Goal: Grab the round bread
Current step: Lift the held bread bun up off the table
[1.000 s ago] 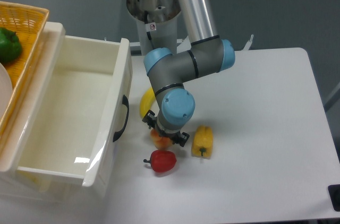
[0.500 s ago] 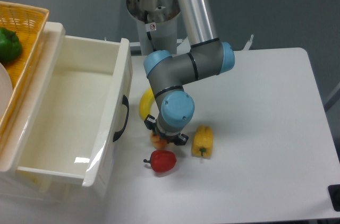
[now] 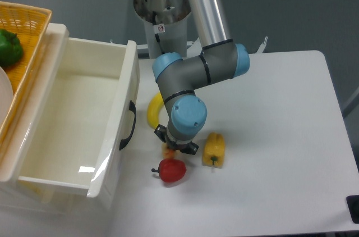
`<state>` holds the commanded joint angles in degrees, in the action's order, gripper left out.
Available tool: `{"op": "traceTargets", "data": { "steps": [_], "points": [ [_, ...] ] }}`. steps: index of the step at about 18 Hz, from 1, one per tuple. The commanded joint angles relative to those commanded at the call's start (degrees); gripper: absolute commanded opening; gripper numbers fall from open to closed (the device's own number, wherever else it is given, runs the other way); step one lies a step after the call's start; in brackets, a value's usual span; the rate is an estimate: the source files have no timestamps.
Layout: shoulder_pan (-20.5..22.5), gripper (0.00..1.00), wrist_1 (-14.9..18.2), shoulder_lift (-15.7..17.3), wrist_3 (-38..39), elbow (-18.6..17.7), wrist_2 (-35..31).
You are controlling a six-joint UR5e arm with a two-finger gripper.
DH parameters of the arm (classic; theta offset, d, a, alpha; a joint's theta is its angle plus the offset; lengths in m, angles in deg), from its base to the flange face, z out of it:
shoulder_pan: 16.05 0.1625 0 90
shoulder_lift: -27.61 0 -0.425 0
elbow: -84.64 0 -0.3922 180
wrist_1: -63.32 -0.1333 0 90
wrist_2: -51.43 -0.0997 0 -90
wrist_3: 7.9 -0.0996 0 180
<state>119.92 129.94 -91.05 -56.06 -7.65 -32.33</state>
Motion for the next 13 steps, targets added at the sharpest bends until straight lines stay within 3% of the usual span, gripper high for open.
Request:
{"op": "traceTargets", "data": {
  "steps": [13],
  "points": [
    [1.5, 0.0, 2.2, 7.4, -7.3, 0.0, -0.1]
  ]
}}
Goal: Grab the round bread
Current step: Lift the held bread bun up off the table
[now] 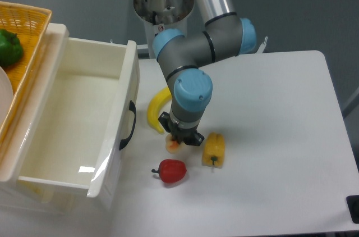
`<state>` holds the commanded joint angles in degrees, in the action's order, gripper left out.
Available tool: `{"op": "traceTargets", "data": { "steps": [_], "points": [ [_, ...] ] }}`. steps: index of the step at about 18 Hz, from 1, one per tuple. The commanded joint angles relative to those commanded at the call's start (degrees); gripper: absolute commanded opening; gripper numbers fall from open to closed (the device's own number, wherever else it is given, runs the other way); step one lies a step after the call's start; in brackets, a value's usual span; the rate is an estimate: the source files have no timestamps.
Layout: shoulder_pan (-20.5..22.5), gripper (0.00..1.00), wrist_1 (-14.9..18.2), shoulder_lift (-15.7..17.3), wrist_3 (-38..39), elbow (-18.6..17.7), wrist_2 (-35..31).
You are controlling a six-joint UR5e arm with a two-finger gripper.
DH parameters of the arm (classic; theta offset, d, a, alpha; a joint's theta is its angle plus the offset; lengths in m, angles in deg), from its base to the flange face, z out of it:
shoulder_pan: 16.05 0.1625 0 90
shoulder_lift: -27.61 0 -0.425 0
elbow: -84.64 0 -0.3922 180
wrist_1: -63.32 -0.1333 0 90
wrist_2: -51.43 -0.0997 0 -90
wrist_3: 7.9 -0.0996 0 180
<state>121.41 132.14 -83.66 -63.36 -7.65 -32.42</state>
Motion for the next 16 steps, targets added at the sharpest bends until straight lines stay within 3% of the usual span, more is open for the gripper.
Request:
{"op": "traceTargets", "data": {
  "steps": [16],
  "points": [
    [2.9, 0.0, 2.5, 4.4, -11.7, 0.0, -0.5]
  ]
}}
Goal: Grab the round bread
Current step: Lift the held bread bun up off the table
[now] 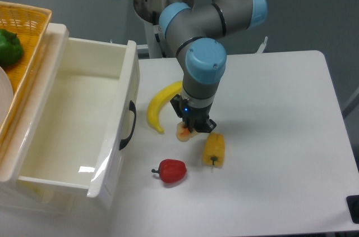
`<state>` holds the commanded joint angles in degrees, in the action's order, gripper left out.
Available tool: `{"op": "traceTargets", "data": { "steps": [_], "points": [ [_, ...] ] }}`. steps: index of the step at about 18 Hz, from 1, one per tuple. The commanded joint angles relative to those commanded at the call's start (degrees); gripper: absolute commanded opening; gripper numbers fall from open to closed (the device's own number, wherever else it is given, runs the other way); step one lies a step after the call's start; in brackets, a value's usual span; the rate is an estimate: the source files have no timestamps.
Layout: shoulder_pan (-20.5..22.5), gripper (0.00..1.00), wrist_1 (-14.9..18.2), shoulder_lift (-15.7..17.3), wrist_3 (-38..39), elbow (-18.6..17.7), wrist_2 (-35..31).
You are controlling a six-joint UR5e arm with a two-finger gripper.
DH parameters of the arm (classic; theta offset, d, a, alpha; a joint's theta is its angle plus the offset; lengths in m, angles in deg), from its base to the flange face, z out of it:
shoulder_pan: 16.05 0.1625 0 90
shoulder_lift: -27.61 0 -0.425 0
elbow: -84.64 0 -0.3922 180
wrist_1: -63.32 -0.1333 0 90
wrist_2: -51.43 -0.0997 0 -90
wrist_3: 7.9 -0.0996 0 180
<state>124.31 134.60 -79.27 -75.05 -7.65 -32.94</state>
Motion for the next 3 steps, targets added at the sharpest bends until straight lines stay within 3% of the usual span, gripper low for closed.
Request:
{"op": "traceTargets", "data": {
  "steps": [3],
  "points": [
    [0.8, 0.0, 1.5, 0.1, -1.5, 0.0, 0.1]
  ]
}}
